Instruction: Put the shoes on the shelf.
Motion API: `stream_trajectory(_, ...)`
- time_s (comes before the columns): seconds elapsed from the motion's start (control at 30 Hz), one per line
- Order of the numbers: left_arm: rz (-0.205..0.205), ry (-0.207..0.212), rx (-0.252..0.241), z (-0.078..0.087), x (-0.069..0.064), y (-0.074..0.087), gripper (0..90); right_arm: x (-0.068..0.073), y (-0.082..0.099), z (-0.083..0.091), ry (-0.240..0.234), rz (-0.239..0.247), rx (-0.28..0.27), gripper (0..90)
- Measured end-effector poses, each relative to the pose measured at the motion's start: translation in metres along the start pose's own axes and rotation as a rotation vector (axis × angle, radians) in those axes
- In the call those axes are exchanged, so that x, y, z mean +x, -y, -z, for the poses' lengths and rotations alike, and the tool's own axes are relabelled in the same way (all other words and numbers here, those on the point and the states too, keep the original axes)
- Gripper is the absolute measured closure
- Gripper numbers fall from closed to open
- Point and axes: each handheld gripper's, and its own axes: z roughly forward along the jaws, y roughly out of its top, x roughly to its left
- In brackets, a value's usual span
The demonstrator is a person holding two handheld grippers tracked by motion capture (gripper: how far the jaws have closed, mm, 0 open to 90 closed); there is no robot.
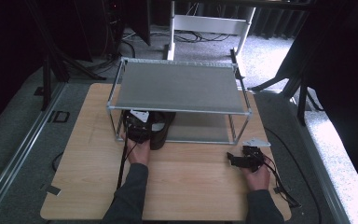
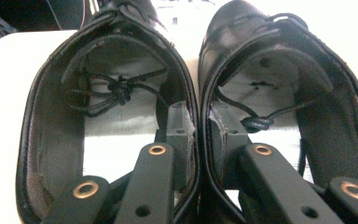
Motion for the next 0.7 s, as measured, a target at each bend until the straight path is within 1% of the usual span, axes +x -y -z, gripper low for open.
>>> stream_trajectory(0.03, -0.006, -0.001, -0.01, 0.0, 0.0, 0.0, 79.0, 0.0, 0.0, 0.0, 0.0, 0.0, 0.0, 17.7)
stream_trajectory(0.1, -0.008, -0.003, -0.023, -0.001, 0.0, 0.0, 73.8, 0.0, 0.0, 0.0, 0.0, -0.002, 0.0, 17.7)
stream_trajectory(0.13, -0.003, -0.005, -0.031, -0.001, 0.0, -0.001, 70.9, 0.0, 0.0, 0.0, 0.0, -0.002, 0.0, 17.7)
stream_trajectory(0.17, 0.001, -0.001, -0.04, 0.0, 0.0, -0.001, 70.7, 0.0, 0.0, 0.0, -0.001, -0.001, 0.0, 17.6)
stream_trajectory(0.27, -0.016, 0.001, -0.047, 0.002, 0.0, -0.001, 67.0, 0.0, 0.0, 0.0, -0.002, 0.0, 0.0, 17.5)
stream_trajectory(0.3, -0.014, 0.008, -0.057, 0.003, 0.001, 0.0, 63.1, 0.0, 0.0, 0.0, -0.002, 0.0, 0.001, 17.5)
stream_trajectory(0.4, -0.003, 0.043, -0.075, 0.009, 0.005, 0.002, 59.3, 0.0, 0.0, 0.0, -0.002, 0.002, -0.001, 17.5)
stream_trajectory(0.43, -0.012, 0.053, -0.075, 0.011, 0.006, 0.002, 56.6, 0.0, 0.0, 0.0, -0.002, 0.002, 0.0, 17.5)
stream_trajectory(0.47, -0.012, 0.053, -0.075, 0.011, 0.006, 0.002, 55.6, 0.0, 0.0, 0.0, -0.002, 0.002, 0.0, 17.5)
stream_trajectory(0.5, -0.033, 0.068, -0.084, 0.019, 0.007, 0.002, 55.1, 0.0, 0.0, 0.0, -0.002, 0.002, 0.0, 17.5)
stream_trajectory(0.53, -0.033, 0.068, -0.084, 0.019, 0.007, 0.002, 54.9, 0.0, 0.0, 0.0, -0.002, 0.002, 0.0, 17.5)
stream_trajectory(0.6, -0.048, 0.092, -0.084, 0.026, 0.009, 0.003, 54.4, 0.0, 0.0, 0.0, -0.002, 0.002, 0.0, 17.5)
stream_trajectory(0.63, -0.058, 0.097, -0.088, 0.029, 0.01, 0.004, 53.9, 0.0, 0.0, 0.0, -0.002, 0.002, 0.0, 17.5)
stream_trajectory(0.67, -0.058, 0.097, -0.088, 0.029, 0.01, 0.004, 53.7, 0.0, 0.0, 0.0, -0.002, 0.002, 0.0, 17.5)
stream_trajectory(0.7, -0.07, 0.114, -0.09, 0.034, 0.013, 0.004, 53.7, 0.0, 0.0, 0.0, -0.002, 0.002, 0.0, 17.5)
